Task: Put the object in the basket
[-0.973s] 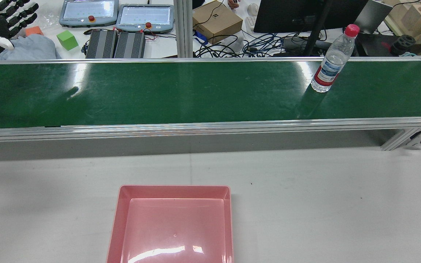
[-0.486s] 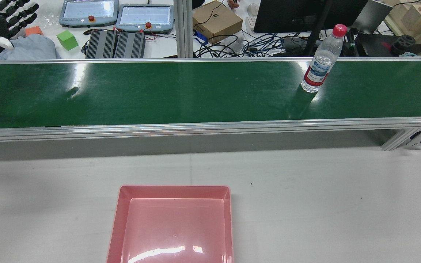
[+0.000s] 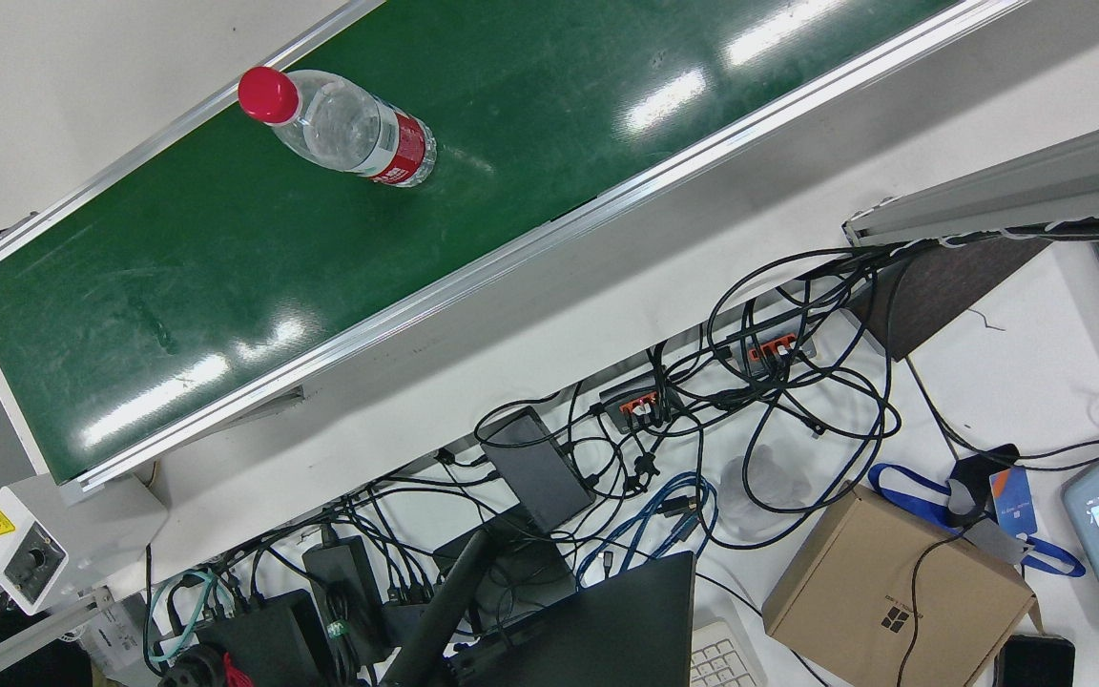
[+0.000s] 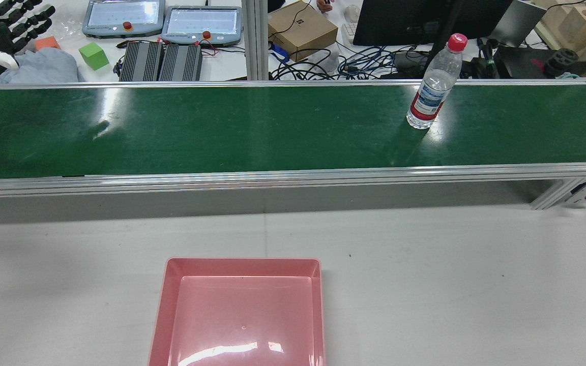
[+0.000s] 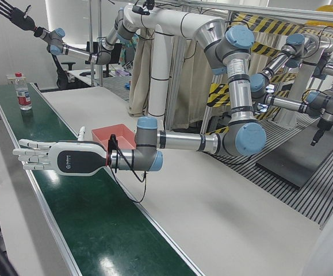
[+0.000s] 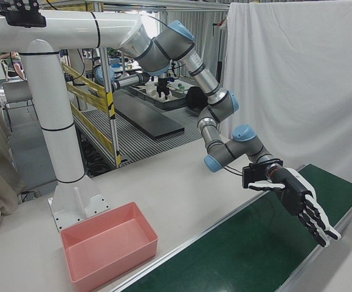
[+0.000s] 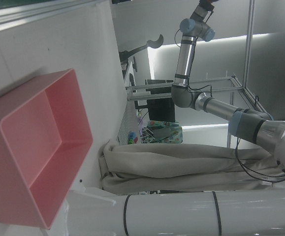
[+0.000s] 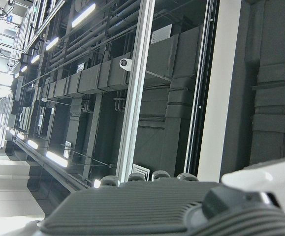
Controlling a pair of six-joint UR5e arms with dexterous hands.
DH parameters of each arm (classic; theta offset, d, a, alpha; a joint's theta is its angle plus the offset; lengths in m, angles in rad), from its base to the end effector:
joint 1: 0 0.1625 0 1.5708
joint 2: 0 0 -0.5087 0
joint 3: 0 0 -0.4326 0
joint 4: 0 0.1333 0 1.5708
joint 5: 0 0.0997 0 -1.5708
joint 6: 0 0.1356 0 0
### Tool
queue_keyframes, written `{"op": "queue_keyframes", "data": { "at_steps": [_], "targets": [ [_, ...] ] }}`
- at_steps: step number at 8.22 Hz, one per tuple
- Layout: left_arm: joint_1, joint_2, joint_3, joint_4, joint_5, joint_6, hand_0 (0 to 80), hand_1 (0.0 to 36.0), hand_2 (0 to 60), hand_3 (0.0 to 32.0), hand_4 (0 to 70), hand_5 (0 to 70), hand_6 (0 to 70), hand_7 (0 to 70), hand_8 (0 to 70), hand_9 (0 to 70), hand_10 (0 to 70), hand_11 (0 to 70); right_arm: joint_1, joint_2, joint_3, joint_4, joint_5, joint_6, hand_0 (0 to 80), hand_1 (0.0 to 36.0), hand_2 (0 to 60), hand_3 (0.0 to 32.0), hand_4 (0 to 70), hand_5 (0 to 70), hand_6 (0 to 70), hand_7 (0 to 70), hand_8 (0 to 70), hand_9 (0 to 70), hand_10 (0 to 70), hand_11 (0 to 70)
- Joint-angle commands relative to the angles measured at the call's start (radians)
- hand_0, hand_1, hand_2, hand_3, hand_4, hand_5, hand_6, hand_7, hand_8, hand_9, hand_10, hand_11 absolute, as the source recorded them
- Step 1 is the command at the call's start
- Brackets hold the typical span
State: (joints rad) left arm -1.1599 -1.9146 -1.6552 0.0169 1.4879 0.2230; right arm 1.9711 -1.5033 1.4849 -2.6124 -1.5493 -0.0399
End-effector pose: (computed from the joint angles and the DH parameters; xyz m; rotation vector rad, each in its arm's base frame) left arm 0.1586 -0.7258 0.4992 -0.1615 2.4137 -1.5358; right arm 0.3725 -0.5306 0.6987 -0.5726 2.4857 -1.4654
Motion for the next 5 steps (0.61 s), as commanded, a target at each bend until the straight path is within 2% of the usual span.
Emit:
{"op": "queue_keyframes", "data": {
  "at_steps": [1,5],
  "targets": [
    [0.002,0.005,0.000,0.000,0.000,0.001,58.6,7.2,0.0,0.0,1.9,13.3,2.6,0.0,5.6,5.7,2.2,5.0,0.000,0.000,0.000,0.000,0.000,0.000,0.0,0.0,0.0,0.0,0.0,0.0,0.0,0.0,0.0,0.0,0.0,0.0],
    [0.003,0.006,0.000,-0.003,0.002,-0.001,58.2,7.1,0.0,0.0,2.1,13.8,2.8,0.0,6.3,6.5,2.4,5.1,0.000,0.000,0.000,0.000,0.000,0.000,0.0,0.0,0.0,0.0,0.0,0.0,0.0,0.0,0.0,0.0,0.0,0.0]
  ]
}}
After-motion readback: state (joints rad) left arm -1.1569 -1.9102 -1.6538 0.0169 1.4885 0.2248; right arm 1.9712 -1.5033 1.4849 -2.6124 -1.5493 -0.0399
